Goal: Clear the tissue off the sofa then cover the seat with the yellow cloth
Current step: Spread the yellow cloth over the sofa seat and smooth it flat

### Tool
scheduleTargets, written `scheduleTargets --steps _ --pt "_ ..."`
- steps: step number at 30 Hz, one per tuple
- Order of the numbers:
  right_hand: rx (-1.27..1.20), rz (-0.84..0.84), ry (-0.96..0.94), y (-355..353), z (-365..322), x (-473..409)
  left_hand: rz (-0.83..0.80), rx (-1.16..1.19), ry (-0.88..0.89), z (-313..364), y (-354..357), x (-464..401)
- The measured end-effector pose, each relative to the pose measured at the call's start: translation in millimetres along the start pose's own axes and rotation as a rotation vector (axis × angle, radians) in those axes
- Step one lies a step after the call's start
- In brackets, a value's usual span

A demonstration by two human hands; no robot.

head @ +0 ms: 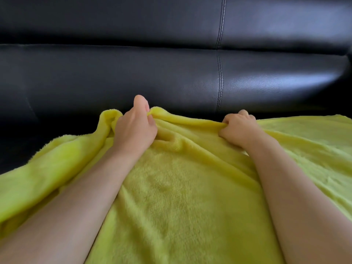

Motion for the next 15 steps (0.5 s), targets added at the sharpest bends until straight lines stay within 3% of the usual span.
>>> scheduleTargets --steps 3,9,12,15 --pt "0.003 -0.02 -0.001 1 1 -2 0.064 -0.146 0.028 0 0 -3" --pt "-0.025 0.178 -0.056 -4 -1 4 0.08 -0.387 -0.098 -8 -3 -3" --pt "-0.172 0.239 -0.201 -8 -6 7 0.08 -0.234 -0.052 -6 -3 -1" --pt "-0.205 0.06 -0.247 -4 -16 12 0.079 -0.062 -0.011 -1 -4 0"
Point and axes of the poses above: each hand's wrist, its own x-axis away from the middle knuckle, its own y-axis out of the palm, z = x × y, the point moved 2 cm from there along -x, towards the middle knuckle, and after that the axes turned 12 degrees about -z, right-handed, at the moved point
